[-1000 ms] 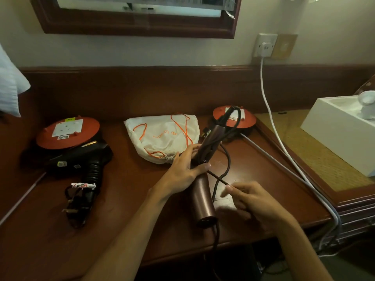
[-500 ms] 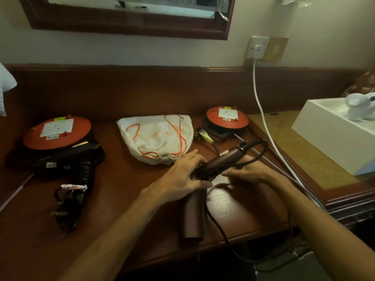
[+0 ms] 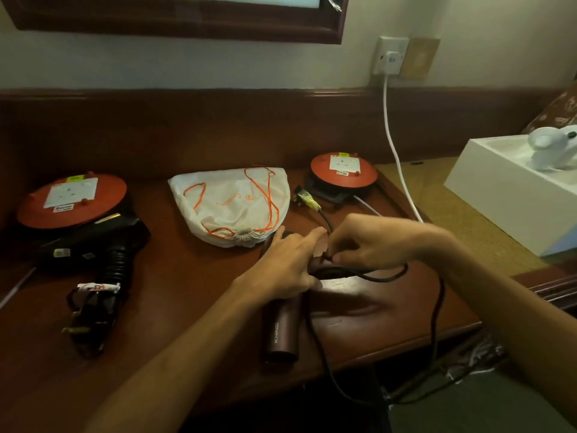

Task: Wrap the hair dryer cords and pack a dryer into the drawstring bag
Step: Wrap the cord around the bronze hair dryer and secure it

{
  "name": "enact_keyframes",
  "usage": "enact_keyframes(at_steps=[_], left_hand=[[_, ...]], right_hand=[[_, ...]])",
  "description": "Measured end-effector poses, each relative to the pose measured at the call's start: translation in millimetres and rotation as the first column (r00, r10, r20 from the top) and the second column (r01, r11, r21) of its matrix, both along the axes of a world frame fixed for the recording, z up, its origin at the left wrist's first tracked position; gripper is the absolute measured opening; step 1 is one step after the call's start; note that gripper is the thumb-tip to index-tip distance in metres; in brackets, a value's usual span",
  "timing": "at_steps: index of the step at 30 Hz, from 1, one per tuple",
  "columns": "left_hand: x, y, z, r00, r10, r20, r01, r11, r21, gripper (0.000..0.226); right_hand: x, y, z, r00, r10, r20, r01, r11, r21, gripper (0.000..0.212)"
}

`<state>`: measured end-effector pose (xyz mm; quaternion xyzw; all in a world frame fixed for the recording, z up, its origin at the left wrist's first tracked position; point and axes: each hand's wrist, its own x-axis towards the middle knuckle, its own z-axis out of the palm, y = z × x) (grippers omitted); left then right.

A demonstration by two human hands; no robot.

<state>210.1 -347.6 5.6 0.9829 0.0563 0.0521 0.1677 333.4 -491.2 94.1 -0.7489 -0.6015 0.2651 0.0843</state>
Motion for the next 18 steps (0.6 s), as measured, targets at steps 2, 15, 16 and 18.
enact_keyframes(at_steps=[2,15,16,18], left_hand=[[-0.9,4.8,-0.1,0.998,-0.034,0.048,0.037,0.997,-0.062,0.088],[-7.0,8.3,-5.8,0.962,0.072,0.263,0.011,0.953,-0.302,0.050],[-7.9,7.7,-5.6,0.958,0.099,0.269,-0.010,0.950,-0.313,0.048],[-9.0,6.8,-5.5,0.953,0.127,0.274,-0.033,0.946,-0.323,0.048]], right_hand=[[-17.1,-9.2,-7.2,0.999,-0.027,0.023,0.026,0.999,0.038,0.024],[-48.7,-48.6,-90.4,0.948,-0.226,-0.226,0.302,0.867,0.397,0.032],[-48.3,-49.3,-96.0,0.939,-0.241,-0.245,0.325,0.856,0.402,0.039],[-44.6,-51.5,-104.6,0.920,-0.255,-0.297,0.361,0.847,0.390,0.044]])
